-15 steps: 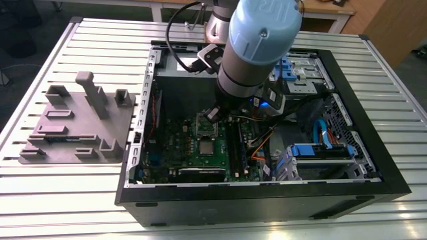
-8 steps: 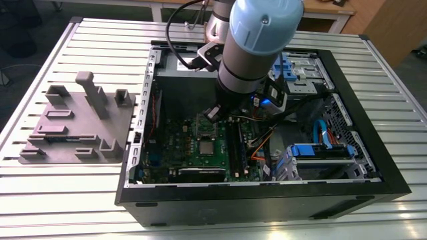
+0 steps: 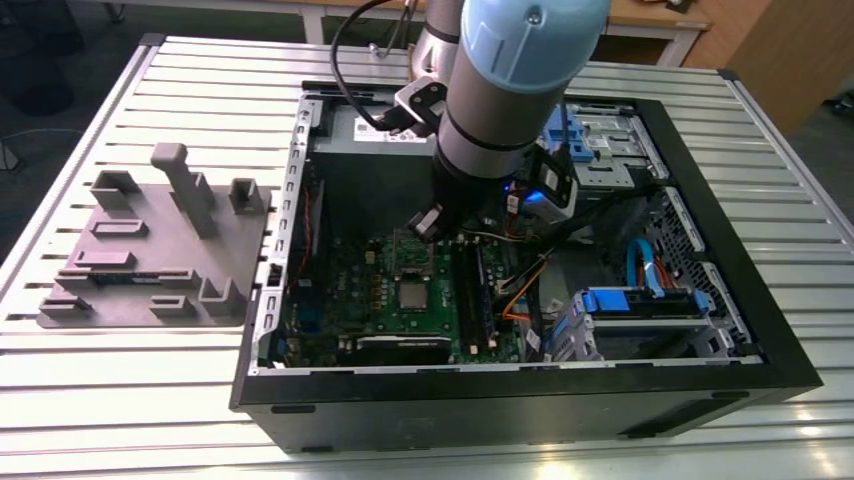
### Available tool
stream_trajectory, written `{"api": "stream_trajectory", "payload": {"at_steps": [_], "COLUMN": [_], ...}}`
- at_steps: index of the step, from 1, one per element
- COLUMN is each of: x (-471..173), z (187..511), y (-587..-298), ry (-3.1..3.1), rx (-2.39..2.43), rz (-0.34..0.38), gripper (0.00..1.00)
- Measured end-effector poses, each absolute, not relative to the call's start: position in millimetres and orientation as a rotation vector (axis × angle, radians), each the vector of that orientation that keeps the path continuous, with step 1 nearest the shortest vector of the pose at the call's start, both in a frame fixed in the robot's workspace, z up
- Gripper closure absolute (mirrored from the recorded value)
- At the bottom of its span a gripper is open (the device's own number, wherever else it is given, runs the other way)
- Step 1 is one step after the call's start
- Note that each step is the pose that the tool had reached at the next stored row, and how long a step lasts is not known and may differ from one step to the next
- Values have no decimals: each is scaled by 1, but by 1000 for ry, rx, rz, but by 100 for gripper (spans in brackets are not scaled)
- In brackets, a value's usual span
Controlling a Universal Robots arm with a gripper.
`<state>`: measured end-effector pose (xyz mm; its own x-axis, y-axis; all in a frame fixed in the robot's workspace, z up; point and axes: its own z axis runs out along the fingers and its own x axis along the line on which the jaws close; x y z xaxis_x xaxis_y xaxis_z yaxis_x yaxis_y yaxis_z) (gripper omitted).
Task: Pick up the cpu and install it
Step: 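Close the cpu cover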
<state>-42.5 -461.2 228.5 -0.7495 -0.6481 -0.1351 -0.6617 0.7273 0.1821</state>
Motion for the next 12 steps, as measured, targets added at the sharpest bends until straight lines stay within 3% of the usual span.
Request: {"api": "stream_trajectory", "payload": {"at_steps": [12], "x": [-43], "z": [233], "y": [-461], "ry": [2852], "rx": [-1145], "rz": [317], "gripper": [90]}}
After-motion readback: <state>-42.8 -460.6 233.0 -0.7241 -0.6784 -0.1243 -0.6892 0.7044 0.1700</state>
